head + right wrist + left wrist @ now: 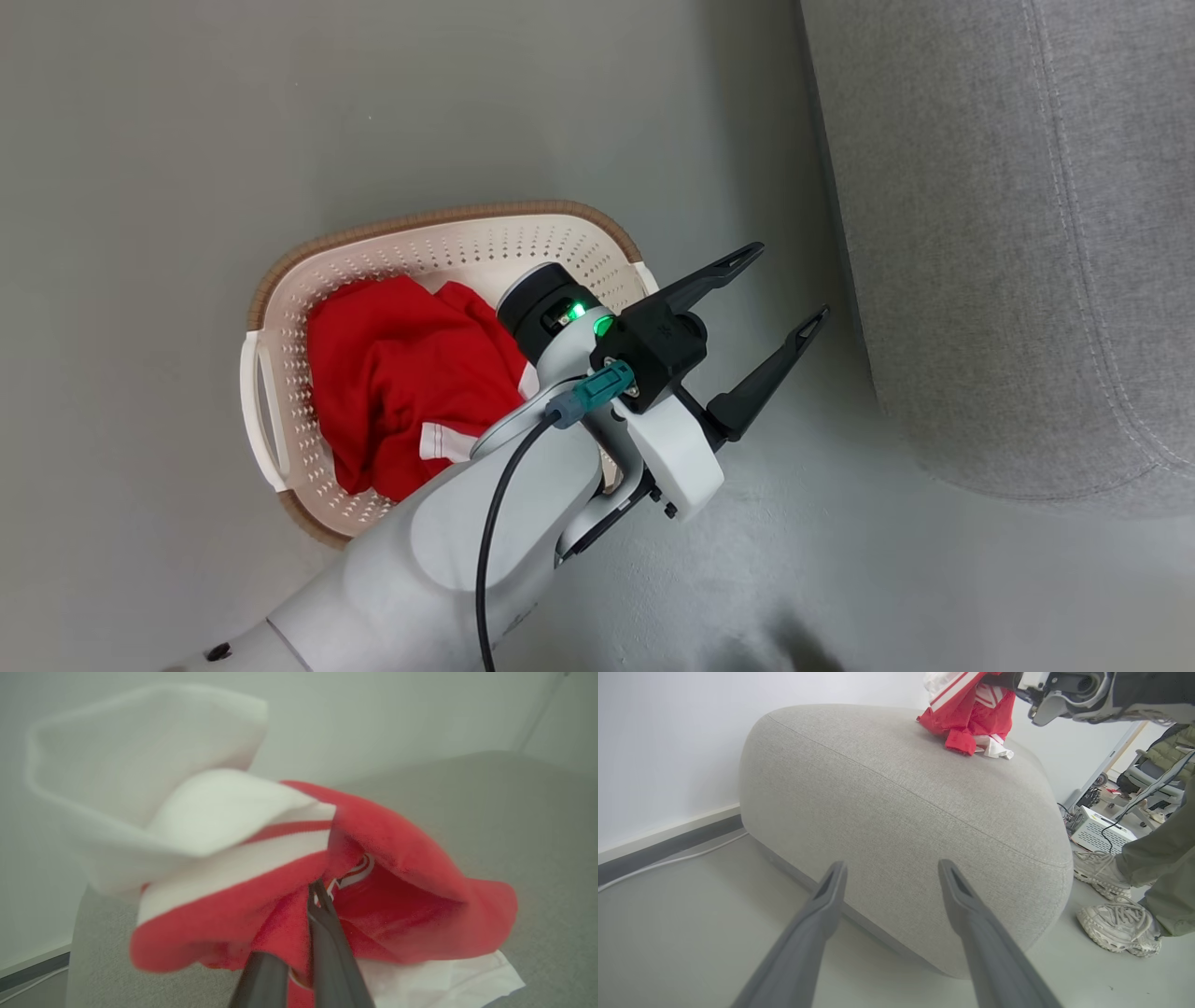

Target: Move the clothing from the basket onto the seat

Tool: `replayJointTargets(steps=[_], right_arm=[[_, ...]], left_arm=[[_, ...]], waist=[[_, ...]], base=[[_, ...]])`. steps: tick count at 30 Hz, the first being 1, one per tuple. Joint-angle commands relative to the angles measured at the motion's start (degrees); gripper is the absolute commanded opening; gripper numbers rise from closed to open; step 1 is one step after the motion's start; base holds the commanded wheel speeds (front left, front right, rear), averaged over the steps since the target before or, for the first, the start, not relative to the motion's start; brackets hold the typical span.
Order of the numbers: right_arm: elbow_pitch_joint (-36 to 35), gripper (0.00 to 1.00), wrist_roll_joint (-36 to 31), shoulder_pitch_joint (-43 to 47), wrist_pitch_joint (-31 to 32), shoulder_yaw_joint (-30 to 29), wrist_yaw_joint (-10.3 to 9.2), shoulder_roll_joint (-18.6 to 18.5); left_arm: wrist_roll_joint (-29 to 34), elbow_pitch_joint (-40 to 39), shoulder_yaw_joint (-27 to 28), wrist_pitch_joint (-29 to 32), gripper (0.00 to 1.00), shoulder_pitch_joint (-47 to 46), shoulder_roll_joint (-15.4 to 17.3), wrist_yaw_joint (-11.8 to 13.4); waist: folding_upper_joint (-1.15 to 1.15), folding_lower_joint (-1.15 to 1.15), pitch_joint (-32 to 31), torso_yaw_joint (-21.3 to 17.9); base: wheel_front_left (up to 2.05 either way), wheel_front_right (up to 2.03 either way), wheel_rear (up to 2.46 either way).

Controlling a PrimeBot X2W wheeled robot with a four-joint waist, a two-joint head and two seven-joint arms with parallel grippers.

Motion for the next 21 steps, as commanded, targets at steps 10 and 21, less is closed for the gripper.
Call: replayJointTargets(steps=[10,21], right_arm=[[-6.71,1.00,11.32,12.53,-1.00,14.73,0.16,-4.11],[-15.24,1.00,13.64,20.03,-1.26,20.31,0.16,-4.29]], left_arm=[[-0.64,-1.82,4.00,-0.27,1.00,3.03,-0.31,-0.11],[1.01,-2.83,11.01,-0.27,1.00,10.68,-0.31,-0.55]], waist=[[0.00,0.00,-5.66,0.73],[0.00,0.00,-13.65,3.18]], base=[[0.00,0.00,0.00],[0.00,0.00,0.00]])
